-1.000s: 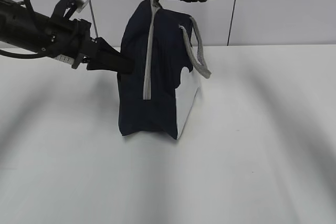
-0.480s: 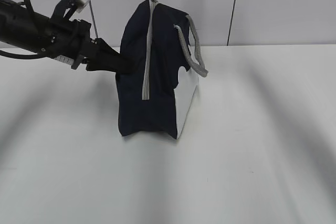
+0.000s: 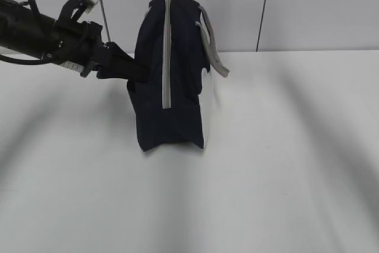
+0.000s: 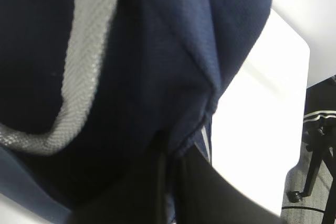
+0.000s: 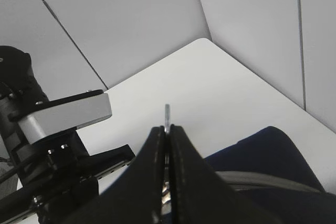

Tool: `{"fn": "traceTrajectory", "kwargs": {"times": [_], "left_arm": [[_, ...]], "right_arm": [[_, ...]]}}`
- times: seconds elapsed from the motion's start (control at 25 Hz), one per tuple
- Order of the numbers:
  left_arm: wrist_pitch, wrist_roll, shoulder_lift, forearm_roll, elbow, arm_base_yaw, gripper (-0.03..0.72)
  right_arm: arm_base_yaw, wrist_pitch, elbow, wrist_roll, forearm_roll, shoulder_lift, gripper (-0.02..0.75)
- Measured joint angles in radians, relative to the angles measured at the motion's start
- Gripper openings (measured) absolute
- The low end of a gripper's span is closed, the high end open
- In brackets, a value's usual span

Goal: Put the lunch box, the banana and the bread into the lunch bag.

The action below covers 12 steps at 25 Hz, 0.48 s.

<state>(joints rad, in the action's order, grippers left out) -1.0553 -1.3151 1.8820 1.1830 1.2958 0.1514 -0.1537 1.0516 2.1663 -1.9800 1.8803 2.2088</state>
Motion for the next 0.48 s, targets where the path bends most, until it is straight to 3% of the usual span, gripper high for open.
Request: {"fn": "traceTrajectory", "kwargs": {"times": [0.48], "left_arm": [[0.011,0.000,0.000,0.013,0.000,-0.022,0.002]], "right_arm": [[0.026,-0.095,0.005,-0.019,0.000,0.035,-0.016]]}}
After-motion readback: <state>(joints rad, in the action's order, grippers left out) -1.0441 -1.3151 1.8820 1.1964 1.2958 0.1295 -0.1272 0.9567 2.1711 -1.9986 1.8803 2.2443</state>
